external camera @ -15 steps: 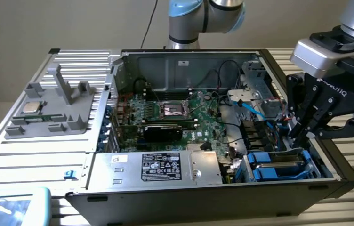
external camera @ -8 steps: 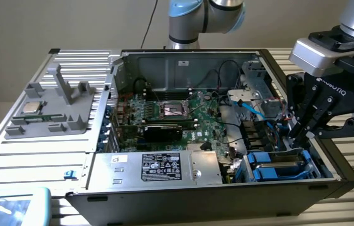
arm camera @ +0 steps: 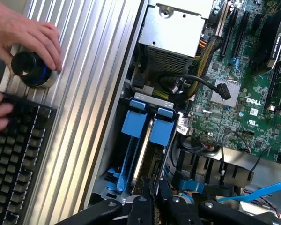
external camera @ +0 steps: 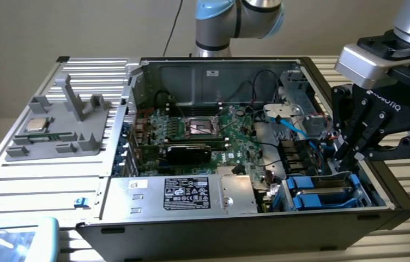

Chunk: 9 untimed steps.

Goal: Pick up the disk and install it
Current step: 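Insert the first disk wire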

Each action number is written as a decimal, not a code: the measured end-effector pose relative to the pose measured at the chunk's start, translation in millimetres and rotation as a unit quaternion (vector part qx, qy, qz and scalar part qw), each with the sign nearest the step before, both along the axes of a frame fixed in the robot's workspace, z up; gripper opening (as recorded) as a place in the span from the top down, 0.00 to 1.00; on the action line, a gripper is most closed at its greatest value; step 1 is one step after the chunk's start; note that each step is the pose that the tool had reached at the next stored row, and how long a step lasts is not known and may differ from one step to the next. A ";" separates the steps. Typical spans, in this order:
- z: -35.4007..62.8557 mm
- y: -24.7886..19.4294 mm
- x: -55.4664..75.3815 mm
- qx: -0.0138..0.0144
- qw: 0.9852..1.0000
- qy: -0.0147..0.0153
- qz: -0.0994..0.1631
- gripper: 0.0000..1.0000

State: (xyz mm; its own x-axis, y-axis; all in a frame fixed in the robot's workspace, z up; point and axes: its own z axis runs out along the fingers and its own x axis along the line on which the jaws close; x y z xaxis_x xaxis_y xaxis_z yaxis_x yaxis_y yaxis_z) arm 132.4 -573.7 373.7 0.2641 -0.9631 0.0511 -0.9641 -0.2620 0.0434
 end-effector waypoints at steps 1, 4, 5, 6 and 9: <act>0.0 0.0 0.0 0.000 1.000 0.000 0.000 0.83; 0.0 1.5 0.1 0.000 1.000 -0.001 -0.001 0.83; -0.1 2.9 0.1 0.000 1.000 -0.001 -0.001 0.83; -0.2 3.5 0.0 -0.001 1.000 -0.001 -0.003 0.83; -1.4 3.5 0.0 -0.001 1.000 -0.001 -0.025 0.83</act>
